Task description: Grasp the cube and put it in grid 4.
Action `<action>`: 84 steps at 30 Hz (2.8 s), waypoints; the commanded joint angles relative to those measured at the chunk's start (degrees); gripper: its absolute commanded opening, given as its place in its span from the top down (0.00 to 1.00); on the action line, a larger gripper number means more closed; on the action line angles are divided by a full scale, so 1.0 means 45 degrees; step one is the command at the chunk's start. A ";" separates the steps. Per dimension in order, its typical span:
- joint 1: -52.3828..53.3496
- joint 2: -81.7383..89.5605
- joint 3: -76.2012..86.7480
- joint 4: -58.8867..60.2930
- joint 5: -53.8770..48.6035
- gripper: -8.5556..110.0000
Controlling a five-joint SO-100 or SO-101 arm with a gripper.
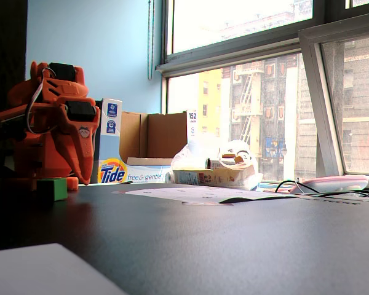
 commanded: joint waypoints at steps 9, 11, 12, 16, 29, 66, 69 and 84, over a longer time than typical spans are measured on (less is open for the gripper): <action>-0.0156 0.0039 0.0469 0.0039 -0.0176 0.93; -0.0156 0.0039 0.0469 0.0039 -0.0176 0.93; -0.0156 0.0039 0.0469 0.0039 -0.0176 0.93; -0.0156 0.0039 0.0469 0.0039 -0.0176 0.93; -0.0176 0.0039 0.0469 0.0039 -0.0176 0.93; 0.0488 -0.7129 -0.5020 0.0645 0.0586 0.62; 0.0918 -0.8359 -0.6113 0.0664 0.0586 0.59; 0.3691 -1.1523 -0.8262 0.1484 0.2500 0.57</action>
